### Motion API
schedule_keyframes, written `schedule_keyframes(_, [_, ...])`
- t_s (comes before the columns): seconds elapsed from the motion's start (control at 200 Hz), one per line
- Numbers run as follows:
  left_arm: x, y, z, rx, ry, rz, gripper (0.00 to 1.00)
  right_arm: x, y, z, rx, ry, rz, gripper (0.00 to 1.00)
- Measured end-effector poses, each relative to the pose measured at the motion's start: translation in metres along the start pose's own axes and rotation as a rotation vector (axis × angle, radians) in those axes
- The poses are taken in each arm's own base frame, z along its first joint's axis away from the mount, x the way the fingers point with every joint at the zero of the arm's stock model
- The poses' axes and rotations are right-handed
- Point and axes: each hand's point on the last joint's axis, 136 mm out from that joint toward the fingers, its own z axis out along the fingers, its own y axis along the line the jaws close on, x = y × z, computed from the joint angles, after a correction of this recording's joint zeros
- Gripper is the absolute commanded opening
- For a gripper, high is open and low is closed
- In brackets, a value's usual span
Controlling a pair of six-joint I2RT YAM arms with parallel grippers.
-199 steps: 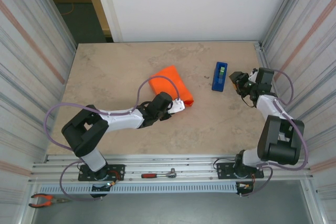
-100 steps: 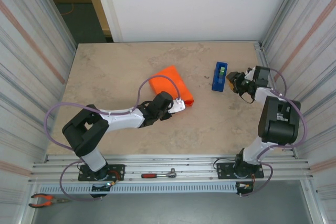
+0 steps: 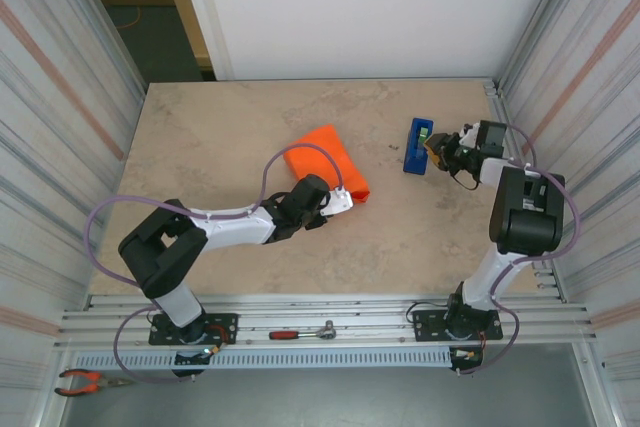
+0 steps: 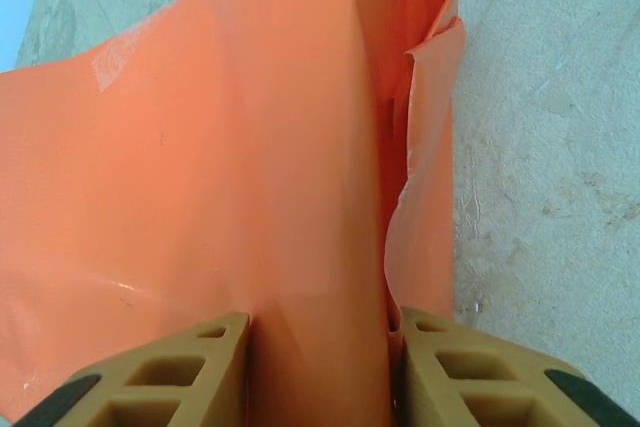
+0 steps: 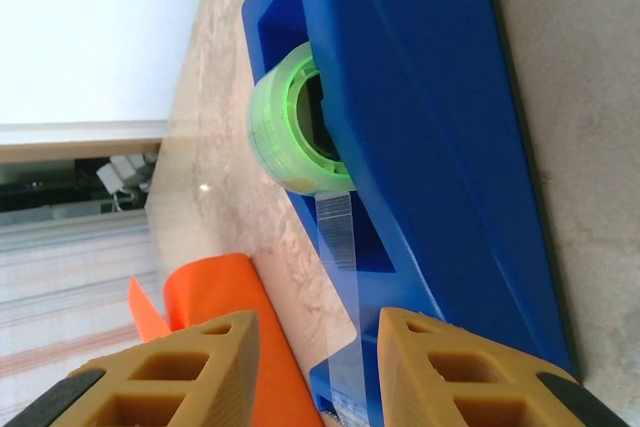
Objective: Wrap the gift box in paper
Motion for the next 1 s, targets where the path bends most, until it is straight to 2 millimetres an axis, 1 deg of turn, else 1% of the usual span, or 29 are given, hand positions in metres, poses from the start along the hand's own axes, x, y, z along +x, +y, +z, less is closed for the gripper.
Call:
schedule_keyframes(0.271, [0.0, 0.0, 0.0, 0.0, 0.0, 0.001, 0.36, 0.003, -0.006, 0.008, 0.008, 0.021, 0.011, 0.35])
schedule_keyframes(0.576, [0.0, 0.0, 0.0, 0.0, 0.0, 0.001, 0.36, 0.004, -0.011, 0.011, 0.012, 0.029, 0.018, 0.19])
schedule_keyframes(0.772, [0.0, 0.0, 0.0, 0.0, 0.0, 0.001, 0.36, 0.004, -0.01, 0.012, 0.005, 0.029, 0.015, 0.06])
schedule_keyframes(0.837, [0.0, 0.0, 0.0, 0.0, -0.001, 0.001, 0.35, 0.004, -0.009, 0.012, -0.001, 0.031, 0.013, 0.0])
schedule_keyframes(1.002, [0.0, 0.0, 0.0, 0.0, -0.001, 0.001, 0.35, 0.004, -0.004, 0.012, -0.024, 0.037, 0.015, 0.0])
